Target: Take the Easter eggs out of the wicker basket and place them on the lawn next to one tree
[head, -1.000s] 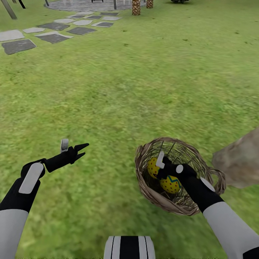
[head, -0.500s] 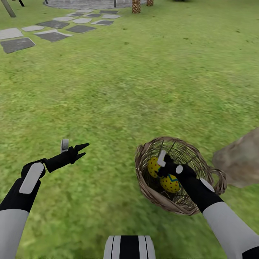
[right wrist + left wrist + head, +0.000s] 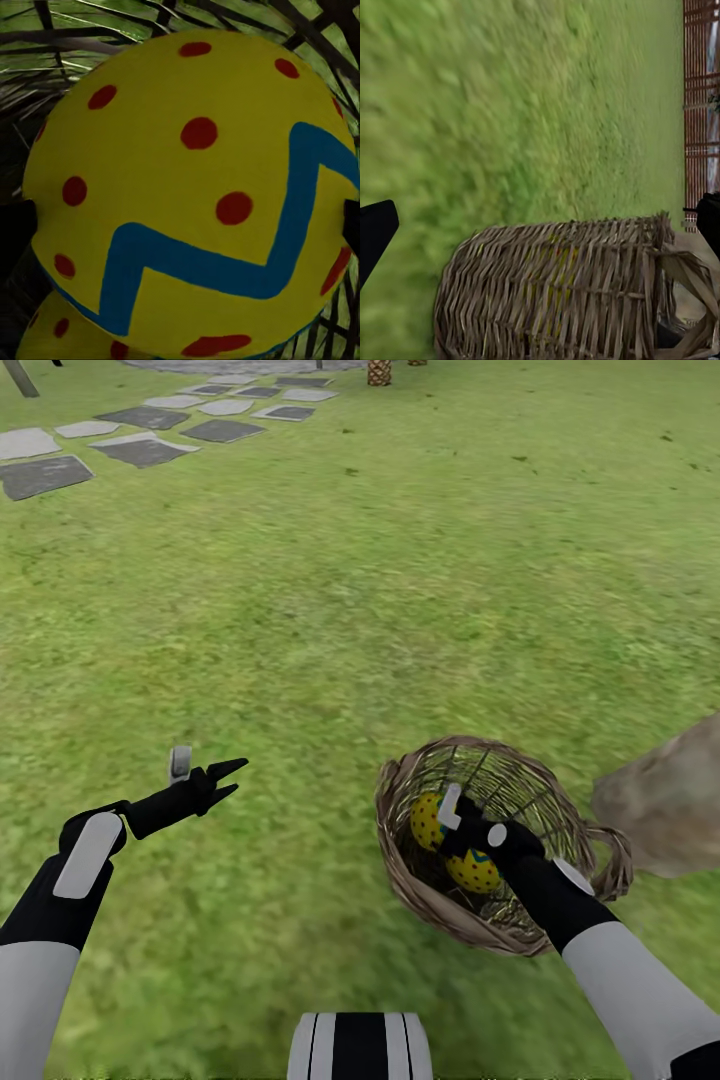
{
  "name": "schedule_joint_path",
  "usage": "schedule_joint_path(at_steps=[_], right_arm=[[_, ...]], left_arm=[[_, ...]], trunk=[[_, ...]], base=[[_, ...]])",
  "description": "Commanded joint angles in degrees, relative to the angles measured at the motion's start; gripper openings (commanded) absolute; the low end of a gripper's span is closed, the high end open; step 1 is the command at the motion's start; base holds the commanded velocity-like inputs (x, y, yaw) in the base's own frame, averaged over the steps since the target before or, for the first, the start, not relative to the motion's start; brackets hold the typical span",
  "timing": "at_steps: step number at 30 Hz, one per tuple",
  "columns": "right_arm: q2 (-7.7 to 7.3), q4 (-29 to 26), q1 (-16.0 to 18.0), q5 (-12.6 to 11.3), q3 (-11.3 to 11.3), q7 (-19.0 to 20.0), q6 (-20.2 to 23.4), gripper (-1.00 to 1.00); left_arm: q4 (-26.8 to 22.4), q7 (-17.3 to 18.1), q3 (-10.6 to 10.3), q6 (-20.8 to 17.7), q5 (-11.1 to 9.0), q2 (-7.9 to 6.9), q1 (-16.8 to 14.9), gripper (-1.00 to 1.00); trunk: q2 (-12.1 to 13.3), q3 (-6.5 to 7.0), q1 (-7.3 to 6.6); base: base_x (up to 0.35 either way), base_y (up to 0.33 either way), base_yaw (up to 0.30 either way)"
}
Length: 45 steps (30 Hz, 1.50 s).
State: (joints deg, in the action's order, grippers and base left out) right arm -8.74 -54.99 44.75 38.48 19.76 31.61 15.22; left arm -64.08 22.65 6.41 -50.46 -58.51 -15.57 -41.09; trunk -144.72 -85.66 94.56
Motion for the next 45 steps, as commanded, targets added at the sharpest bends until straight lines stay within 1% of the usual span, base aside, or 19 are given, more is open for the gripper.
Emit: schedule_joint_path(at_steps=[1,4,6,15,22,23,29,31,32,34,42,45], right_arm=[[-0.05,0.0,0.0,0.2,0.2,0.4,0.5,1.0],[-0.05,0.0,0.0,0.2,0.2,0.4,0.5,1.0],[-0.08,-0.4,0.0,0.4,0.3,0.4,0.4,1.0],[0.3,0.2,0.0,0.4,0.4,0.6,0.6,1.0],[0.39,-0.3,0.0,0.8,0.5,0.5,0.7,1.0],[0.37,0.3,0.0,0.5,0.5,0.5,0.7,1.0],[0.39,0.3,0.0,0.5,0.5,0.6,0.7,1.0],[0.38,0.3,0.0,0.6,0.5,0.7,0.8,1.0],[0.39,0.3,0.0,0.6,0.5,0.7,0.8,-1.0],[0.37,0.3,0.0,0.6,0.5,0.8,0.8,-1.0],[0.38,0.2,0.0,0.6,0.5,0.8,0.8,-1.0],[0.39,0.2,0.0,0.6,0.5,0.8,0.8,-1.0]], left_arm=[[0.0,0.2,0.1,-0.3,0.1,0.01,0.0,1.0],[0.1,0.2,0.1,-0.3,0.1,0.01,0.0,1.0],[0.2,0.3,0.2,-0.3,0.0,-0.21,0.0,1.0],[0.3,0.2,0.2,-0.3,0.1,-0.16,0.4,1.0],[0.3,0.3,0.2,-0.3,0.1,-0.16,0.4,1.0],[0.3,0.3,0.2,-0.3,0.1,-0.16,0.4,1.0],[0.3,0.3,0.1,-0.3,0.1,-0.09,0.4,1.0],[0.3,0.3,0.2,-0.3,0.1,-0.08,0.4,1.0],[0.3,0.3,0.2,-0.3,0.1,-0.07,0.4,1.0],[0.3,0.3,0.1,-0.3,0.1,-0.07,0.4,1.0],[0.3,0.3,0.1,-0.3,0.1,0.1,0.4,1.0],[0.3,0.3,0.1,-0.2,0.1,0.1,0.5,1.0]], trunk=[[0.0,-0.05,0.0],[0.0,-0.5,0.05],[0.0,-0.49,0.05],[0.0,-0.49,0.05],[-0.1,-1.82,0.21],[-0.1,-2.04,0.23],[-0.2,-3.37,0.39],[-0.2,-3.37,0.39],[-0.2,-3.59,0.41],[-0.2,-3.59,0.41],[-0.3,-4.48,0.52],[-0.3,-4.48,0.52]], base=[[0.0,0.0,0.0],[0.0,0.0,0.0],[0.0,0.0,0.0],[0.0,0.0,0.0],[0.0,0.0,0.0],[0.0,0.0,0.0],[0.0,0.0,0.0],[0.0,0.0,0.0],[0.0,0.0,0.0],[0.0,0.0,0.0],[0.0,0.0,0.0],[0.0,0.0,0.0]])
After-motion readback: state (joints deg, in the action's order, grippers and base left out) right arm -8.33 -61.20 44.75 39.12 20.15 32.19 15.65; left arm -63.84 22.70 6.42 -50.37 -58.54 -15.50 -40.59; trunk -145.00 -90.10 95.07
